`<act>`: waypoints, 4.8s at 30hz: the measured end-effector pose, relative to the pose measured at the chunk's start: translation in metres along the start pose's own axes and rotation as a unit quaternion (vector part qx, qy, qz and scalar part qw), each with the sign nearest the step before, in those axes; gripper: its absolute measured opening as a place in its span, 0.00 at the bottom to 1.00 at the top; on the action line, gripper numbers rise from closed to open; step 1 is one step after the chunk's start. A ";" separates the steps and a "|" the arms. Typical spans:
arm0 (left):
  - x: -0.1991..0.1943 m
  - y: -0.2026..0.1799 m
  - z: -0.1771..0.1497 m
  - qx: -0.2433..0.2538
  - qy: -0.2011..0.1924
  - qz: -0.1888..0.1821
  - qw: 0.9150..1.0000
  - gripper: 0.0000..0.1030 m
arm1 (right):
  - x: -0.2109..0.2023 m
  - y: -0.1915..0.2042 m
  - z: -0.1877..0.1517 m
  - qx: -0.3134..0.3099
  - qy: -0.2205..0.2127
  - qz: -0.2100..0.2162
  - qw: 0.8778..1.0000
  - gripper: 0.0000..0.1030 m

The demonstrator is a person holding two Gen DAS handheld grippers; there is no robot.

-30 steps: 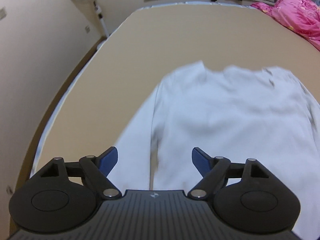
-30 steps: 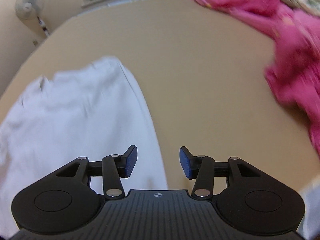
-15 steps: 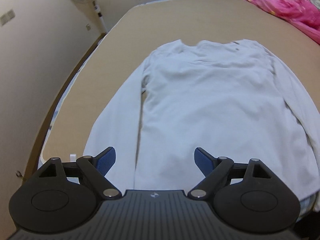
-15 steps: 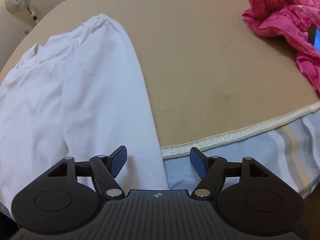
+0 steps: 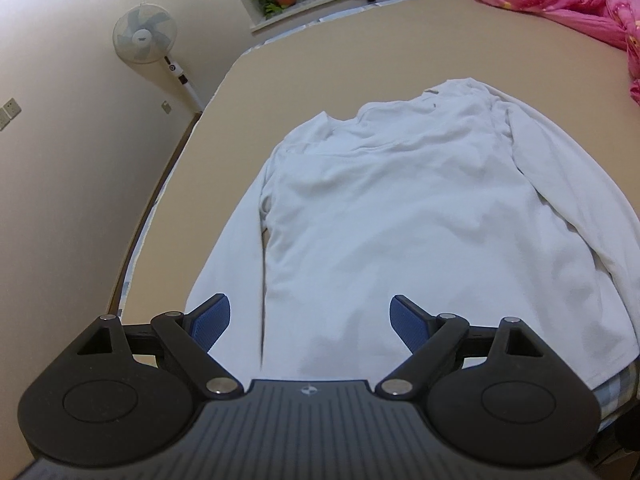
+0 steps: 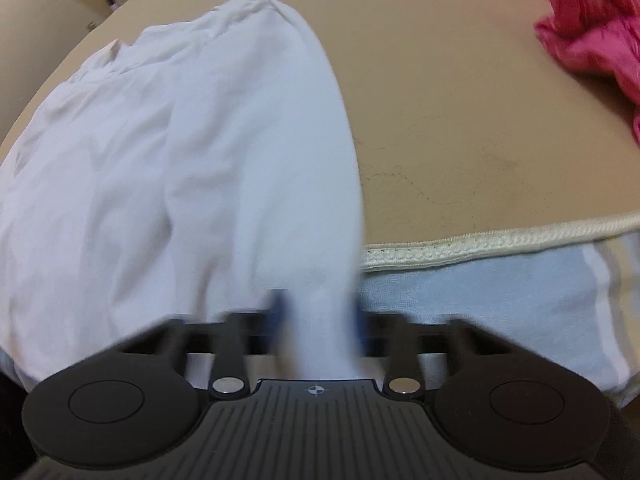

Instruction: Fold small clothes

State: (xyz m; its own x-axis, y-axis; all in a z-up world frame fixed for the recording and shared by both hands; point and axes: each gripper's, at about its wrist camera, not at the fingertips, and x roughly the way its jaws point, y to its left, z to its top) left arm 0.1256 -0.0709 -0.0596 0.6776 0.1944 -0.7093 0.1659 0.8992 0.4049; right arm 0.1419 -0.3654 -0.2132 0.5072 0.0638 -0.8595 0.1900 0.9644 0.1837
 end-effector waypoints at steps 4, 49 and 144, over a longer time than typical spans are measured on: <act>-0.002 -0.005 0.004 -0.002 0.000 0.003 1.000 0.88 | -0.020 -0.009 0.025 -0.027 -0.057 -0.016 0.998 0.05; 0.047 0.103 -0.069 -0.129 0.072 0.024 0.989 0.99 | -0.077 0.057 -0.008 -0.020 -0.100 -0.035 0.994 0.73; 0.097 0.061 -0.132 -0.067 0.074 -0.061 0.993 0.03 | -0.012 -0.011 0.001 0.106 -0.038 -0.002 0.994 0.01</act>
State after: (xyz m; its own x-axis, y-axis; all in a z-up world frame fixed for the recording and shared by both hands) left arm 0.1069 0.0543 -0.1796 0.5435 0.1272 -0.8297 0.1361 0.9620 0.2366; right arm 0.1347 -0.3769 -0.2045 0.5667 0.0334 -0.8233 0.3606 0.8884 0.2842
